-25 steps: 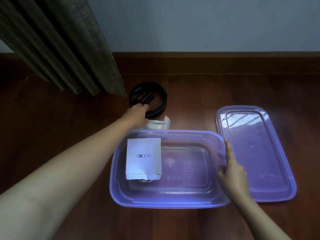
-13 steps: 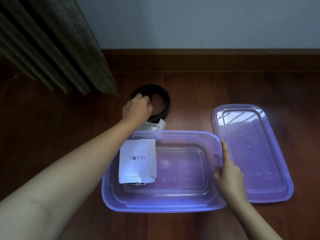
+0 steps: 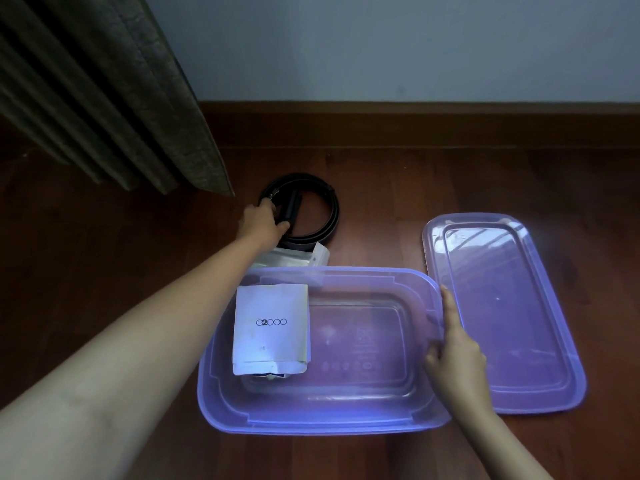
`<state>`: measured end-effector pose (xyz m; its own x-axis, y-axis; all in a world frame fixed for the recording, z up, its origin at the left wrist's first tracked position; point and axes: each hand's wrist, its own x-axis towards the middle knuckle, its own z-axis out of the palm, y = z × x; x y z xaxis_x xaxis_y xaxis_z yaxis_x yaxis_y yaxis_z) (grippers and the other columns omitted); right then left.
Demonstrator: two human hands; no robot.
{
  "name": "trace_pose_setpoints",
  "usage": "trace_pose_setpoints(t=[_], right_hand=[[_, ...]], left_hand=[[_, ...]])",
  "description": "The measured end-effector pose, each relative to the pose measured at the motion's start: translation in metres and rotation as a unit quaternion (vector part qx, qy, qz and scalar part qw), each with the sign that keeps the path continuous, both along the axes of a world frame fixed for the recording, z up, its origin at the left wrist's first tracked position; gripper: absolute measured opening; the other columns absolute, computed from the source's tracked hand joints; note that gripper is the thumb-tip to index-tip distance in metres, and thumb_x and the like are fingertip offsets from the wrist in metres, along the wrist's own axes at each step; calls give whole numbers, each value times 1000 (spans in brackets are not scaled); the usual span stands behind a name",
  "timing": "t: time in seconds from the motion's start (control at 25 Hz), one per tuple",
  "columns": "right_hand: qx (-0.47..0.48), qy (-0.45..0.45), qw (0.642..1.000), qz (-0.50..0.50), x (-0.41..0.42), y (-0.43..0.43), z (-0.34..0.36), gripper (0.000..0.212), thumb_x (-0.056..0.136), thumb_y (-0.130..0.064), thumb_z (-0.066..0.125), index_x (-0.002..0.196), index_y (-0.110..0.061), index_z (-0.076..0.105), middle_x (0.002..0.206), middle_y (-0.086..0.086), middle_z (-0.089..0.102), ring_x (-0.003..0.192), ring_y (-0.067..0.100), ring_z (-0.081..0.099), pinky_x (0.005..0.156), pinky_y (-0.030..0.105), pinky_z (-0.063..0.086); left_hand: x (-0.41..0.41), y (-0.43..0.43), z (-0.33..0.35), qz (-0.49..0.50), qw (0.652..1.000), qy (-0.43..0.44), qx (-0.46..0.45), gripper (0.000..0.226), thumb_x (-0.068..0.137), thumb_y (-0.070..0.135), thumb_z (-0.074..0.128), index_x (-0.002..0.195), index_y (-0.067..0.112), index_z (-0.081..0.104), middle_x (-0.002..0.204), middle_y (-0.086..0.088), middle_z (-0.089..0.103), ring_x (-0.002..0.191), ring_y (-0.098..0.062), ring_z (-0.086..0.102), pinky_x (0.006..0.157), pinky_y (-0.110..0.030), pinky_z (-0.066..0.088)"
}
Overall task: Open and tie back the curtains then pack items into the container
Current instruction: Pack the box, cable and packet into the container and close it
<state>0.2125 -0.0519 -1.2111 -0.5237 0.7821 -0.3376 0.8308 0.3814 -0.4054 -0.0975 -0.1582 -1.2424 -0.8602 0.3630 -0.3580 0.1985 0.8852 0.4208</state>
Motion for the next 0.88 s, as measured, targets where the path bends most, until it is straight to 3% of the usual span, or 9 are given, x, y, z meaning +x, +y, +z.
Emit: trace_pose_setpoints(t=[0.16, 0.28, 0.4, 0.48, 0.56, 0.68, 0.72, 0.8, 0.88], right_hand=[[0, -2, 1000, -2, 0, -1, 1, 93, 77, 5, 47, 147, -41, 7, 69, 9, 48, 60, 30, 38, 60, 36, 31], [2, 1, 1000, -2, 0, -1, 0, 94, 76, 5, 47, 147, -42, 6, 71, 10, 49, 62, 30, 39, 60, 36, 32], [4, 4, 1000, -5, 0, 0, -1, 94, 76, 5, 46, 147, -42, 6, 73, 10, 50, 62, 30, 40, 60, 36, 33], [1, 13, 1000, -9, 0, 0, -3, 94, 76, 5, 46, 147, -42, 7, 70, 11, 50, 61, 31, 40, 60, 36, 33], [-5, 28, 1000, -11, 0, 0, -3, 89, 79, 3, 46, 147, -43, 10, 67, 10, 50, 61, 33, 44, 60, 36, 33], [-20, 78, 996, -34, 0, -1, -2, 59, 96, -17, 41, 145, -44, 21, 72, 11, 54, 79, 44, 56, 64, 38, 32], [-26, 96, 994, -45, 1, 0, -2, 52, 99, -22, 37, 143, -46, 24, 76, 15, 58, 83, 45, 57, 65, 39, 32], [-30, 115, 991, -56, 3, 1, -1, 46, 100, -26, 33, 140, -49, 28, 87, 24, 65, 86, 46, 58, 65, 39, 32], [-34, 119, 991, -56, 5, 3, -4, 46, 100, -26, 33, 139, -50, 29, 92, 27, 66, 89, 47, 58, 67, 40, 34]], left_hand=[[-2, -5, 2, 64, 991, -50, 102, 34, 87, 14, 64, 119, 8, 56, 123, -21, 54, 85, -35, 67, 70, -36, 58], [1, -5, 10, 109, 979, -70, 155, 26, 88, 4, 59, 114, 9, 58, 119, -21, 57, 74, -31, 68, 46, -23, 55], [5, -1, 25, 130, 965, -95, 209, 21, 87, 1, 58, 103, 14, 56, 114, -21, 60, 60, -22, 65, 43, -19, 54], [10, 1, 37, 114, 960, -108, 233, 21, 87, 1, 59, 100, 18, 56, 112, -19, 61, 61, -20, 67, 48, -22, 57], [18, 0, 50, 69, 957, -112, 257, 21, 86, 3, 61, 98, 20, 58, 110, -15, 61, 68, -23, 70, 57, -29, 60], [33, -6, 73, -51, 961, -85, 259, 22, 79, 12, 66, 93, 29, 64, 101, -8, 65, 83, -25, 69, 72, -42, 59], [41, -8, 80, -93, 958, -88, 258, 23, 78, 13, 67, 92, 30, 66, 96, -9, 66, 85, -26, 69, 72, -41, 59], [63, -13, 95, -186, 943, -111, 251, 25, 77, 7, 66, 94, 25, 67, 85, -9, 66, 74, -21, 68, 66, -24, 57], [84, -15, 100, -348, 918, -27, 187, 25, 78, 7, 65, 99, 20, 67, 88, -3, 61, 65, -7, 60, 64, -10, 46]])
